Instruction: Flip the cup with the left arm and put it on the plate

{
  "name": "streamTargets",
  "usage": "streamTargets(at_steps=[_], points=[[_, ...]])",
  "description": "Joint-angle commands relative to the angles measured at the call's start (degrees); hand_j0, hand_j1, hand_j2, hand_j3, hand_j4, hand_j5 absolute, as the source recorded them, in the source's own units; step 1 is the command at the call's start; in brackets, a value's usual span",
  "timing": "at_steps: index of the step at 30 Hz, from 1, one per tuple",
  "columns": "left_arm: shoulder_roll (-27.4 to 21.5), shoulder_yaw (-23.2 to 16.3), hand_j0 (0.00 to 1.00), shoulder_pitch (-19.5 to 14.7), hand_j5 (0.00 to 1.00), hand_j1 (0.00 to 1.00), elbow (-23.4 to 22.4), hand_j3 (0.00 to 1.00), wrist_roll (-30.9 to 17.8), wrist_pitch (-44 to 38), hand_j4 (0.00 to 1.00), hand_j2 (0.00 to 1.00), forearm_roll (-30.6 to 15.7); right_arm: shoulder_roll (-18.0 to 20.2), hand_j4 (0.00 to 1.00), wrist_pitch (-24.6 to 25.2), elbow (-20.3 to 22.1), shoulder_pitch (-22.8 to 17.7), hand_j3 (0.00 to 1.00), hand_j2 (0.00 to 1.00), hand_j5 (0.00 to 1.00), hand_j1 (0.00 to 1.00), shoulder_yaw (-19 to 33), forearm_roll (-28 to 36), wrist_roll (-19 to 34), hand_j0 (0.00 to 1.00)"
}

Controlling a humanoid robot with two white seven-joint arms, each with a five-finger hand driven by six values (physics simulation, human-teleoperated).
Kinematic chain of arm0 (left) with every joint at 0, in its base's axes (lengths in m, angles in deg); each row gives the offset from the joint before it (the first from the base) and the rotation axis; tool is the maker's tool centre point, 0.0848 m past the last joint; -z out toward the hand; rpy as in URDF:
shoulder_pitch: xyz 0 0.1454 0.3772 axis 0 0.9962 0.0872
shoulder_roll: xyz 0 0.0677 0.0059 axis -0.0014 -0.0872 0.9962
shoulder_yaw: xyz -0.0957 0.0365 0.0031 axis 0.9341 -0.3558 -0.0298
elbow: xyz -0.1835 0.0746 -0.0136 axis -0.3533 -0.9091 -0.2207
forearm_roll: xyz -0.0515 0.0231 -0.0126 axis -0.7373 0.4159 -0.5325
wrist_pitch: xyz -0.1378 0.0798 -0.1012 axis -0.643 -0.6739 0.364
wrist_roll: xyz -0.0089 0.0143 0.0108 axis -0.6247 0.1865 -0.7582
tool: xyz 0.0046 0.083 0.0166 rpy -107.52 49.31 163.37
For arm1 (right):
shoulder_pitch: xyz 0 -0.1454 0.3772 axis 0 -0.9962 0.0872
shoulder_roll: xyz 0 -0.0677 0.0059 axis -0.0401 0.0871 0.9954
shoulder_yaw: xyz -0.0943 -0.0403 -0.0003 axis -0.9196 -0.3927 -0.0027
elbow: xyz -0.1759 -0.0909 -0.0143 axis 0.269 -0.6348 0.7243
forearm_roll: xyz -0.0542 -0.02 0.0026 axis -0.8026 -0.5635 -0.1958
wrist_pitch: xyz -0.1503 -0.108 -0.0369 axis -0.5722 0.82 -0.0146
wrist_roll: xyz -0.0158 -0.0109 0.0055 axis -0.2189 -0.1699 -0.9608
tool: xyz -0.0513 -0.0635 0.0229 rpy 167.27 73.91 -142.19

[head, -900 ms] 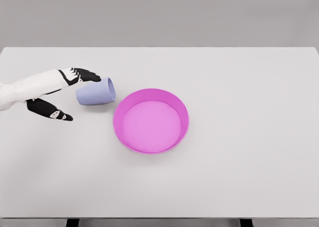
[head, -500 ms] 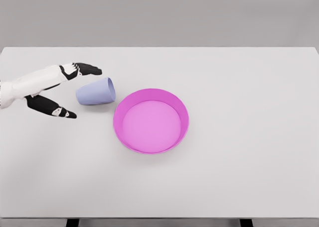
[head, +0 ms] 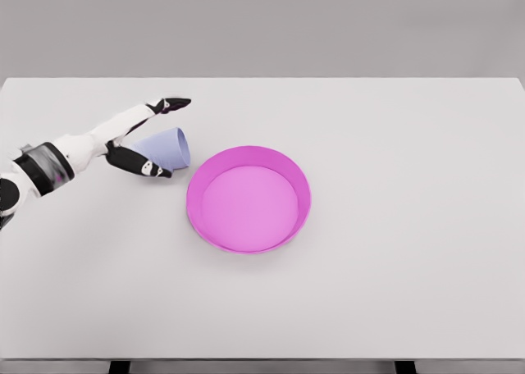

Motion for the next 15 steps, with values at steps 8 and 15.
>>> streamTargets(at_steps=[8,15], points=[[0.14,-3.36,1.0,-2.46,1.0,1.0,-1.09,1.0,-1.72,-3.46,1.0,1.0,11.1,0.01,1.0,0.0,0.0,-0.09,1.0,1.0,1.0,1.0,0.0,0.01,0.02,1.0],[0.32,-4.85,1.0,-4.92,1.0,1.0,-0.47,1.0,-2.87,-3.98,1.0,1.0,12.86,0.01,1.0,0.0,0.0,-0.09,1.0,1.0,1.0,1.0,0.0,0.01,0.02,1.0]])
